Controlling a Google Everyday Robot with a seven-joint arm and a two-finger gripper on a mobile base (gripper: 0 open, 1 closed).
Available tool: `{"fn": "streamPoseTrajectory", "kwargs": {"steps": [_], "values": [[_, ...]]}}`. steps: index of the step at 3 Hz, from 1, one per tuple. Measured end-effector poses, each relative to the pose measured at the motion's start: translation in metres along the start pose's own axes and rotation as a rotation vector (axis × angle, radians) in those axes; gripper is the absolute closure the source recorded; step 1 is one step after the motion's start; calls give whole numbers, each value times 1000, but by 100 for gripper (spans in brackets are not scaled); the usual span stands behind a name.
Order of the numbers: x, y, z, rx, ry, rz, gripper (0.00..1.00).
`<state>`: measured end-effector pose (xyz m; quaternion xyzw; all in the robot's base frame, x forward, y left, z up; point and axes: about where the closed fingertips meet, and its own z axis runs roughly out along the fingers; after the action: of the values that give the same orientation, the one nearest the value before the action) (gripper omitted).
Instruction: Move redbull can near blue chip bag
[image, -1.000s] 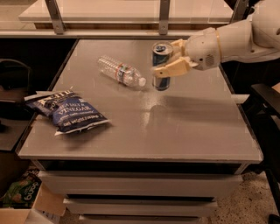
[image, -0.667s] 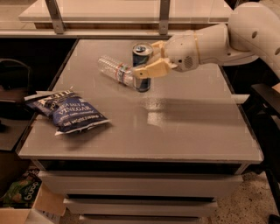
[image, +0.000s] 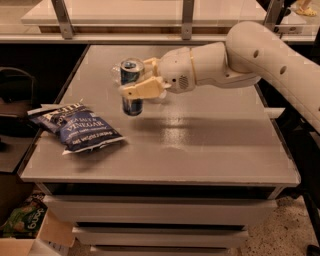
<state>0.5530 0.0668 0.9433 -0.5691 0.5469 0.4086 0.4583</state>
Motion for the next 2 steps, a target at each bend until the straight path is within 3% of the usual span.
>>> {"fn": "streamPoseTrajectory", "kwargs": {"steps": [2], "values": [[5, 10, 33, -1, 1, 30, 100]]}}
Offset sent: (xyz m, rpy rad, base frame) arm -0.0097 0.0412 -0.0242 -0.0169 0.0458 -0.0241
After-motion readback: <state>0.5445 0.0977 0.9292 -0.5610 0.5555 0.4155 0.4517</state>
